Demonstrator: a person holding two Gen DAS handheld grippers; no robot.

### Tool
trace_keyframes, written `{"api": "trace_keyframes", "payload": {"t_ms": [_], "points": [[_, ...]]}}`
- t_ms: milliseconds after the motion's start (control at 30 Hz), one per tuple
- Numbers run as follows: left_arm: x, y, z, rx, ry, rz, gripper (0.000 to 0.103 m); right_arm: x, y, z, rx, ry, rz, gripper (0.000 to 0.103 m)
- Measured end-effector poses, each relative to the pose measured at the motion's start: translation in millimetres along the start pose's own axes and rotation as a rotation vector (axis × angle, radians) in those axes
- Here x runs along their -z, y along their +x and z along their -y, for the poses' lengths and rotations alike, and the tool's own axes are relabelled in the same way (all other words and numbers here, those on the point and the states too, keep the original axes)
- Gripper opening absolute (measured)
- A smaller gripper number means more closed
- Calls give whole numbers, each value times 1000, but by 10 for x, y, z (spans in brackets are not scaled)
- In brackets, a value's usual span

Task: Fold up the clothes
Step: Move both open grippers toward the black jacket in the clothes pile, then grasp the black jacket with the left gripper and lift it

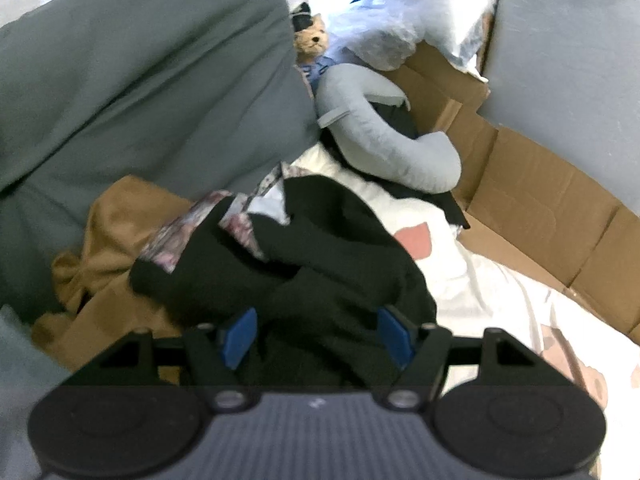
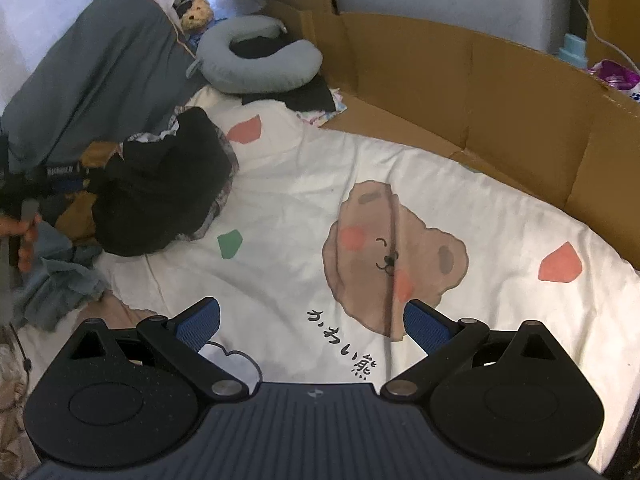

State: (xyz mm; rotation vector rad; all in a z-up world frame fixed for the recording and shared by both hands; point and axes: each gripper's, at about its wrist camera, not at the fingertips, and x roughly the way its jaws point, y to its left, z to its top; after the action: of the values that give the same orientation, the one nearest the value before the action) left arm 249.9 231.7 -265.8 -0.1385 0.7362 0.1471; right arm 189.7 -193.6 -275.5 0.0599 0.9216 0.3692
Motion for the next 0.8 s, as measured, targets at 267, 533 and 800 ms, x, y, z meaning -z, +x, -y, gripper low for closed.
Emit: {"api": "trace_keyframes", "payload": {"t_ms": [267, 533, 800], "points": [[-207, 356, 132, 10, 63, -18, 84, 73, 268, 47, -22, 41, 5, 101], [-225, 763, 95, -7, 14, -63, 89, 156, 347, 65, -30, 51, -16, 101], [-308, 1032, -15, 15, -75, -100, 89, 192, 346, 140, -29, 75, -28, 101]]}}
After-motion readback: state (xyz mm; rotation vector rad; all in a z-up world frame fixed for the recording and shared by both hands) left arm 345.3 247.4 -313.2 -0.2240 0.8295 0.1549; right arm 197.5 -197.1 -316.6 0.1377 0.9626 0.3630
